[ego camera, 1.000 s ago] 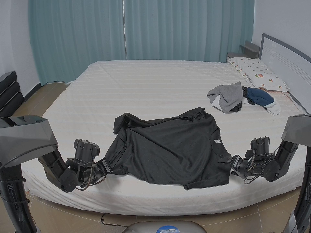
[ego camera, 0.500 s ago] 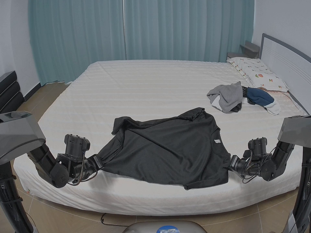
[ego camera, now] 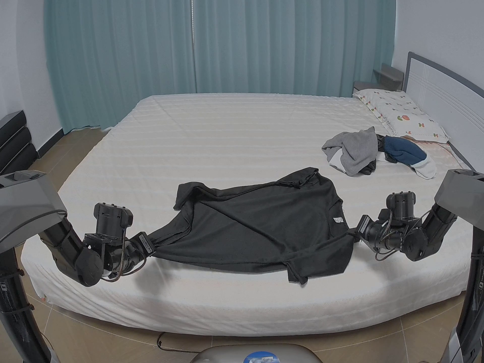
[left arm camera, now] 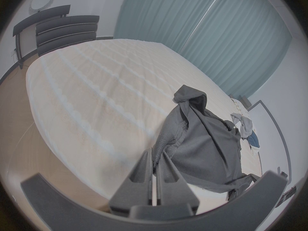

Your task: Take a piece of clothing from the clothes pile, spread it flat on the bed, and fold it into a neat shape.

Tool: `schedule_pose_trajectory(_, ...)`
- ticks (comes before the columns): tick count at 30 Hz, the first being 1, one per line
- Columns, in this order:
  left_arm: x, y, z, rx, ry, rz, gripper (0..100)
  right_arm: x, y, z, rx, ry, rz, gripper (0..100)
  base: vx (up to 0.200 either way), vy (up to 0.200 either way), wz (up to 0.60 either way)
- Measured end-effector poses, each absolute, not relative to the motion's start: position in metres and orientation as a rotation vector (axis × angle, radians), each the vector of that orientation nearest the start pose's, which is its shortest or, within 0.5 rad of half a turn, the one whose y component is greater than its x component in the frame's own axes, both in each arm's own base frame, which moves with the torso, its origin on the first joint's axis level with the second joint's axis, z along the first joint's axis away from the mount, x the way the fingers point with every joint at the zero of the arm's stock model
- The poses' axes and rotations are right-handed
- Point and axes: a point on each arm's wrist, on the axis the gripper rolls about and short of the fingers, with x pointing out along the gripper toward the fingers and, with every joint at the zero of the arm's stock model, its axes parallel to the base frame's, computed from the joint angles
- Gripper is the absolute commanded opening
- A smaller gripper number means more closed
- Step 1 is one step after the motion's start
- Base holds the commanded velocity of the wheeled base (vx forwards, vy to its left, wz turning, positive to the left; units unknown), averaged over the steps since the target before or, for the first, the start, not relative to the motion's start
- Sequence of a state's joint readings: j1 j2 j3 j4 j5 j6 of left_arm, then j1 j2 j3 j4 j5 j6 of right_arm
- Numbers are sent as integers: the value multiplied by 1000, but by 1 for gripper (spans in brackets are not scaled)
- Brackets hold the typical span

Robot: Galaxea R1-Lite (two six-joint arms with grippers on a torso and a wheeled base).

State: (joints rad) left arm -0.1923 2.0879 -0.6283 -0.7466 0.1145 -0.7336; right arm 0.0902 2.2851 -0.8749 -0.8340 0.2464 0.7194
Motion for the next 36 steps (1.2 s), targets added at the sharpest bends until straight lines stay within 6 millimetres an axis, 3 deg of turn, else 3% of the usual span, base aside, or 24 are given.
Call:
schedule_pose_trajectory(7,321,-54,23,-605,678,196,0,428,46,25,730,581,121,0,0,0,0)
schedule_pose_trajectory(21,326,-52,4,-607,694,208,0,485,62,-1,702,474,90,0,0,0,0)
schedule_pose_trajectory(22,326,-52,3,-606,696,209,0,488,63,-4,700,469,86,100,0,0,0)
schedule_pose_trajectory(30,327,-52,-1,-604,709,213,0,494,68,-18,696,441,103,100,0,0,0)
schedule_pose_trajectory(36,326,-52,-3,-603,713,214,0,479,61,-15,709,479,134,100,0,0,0)
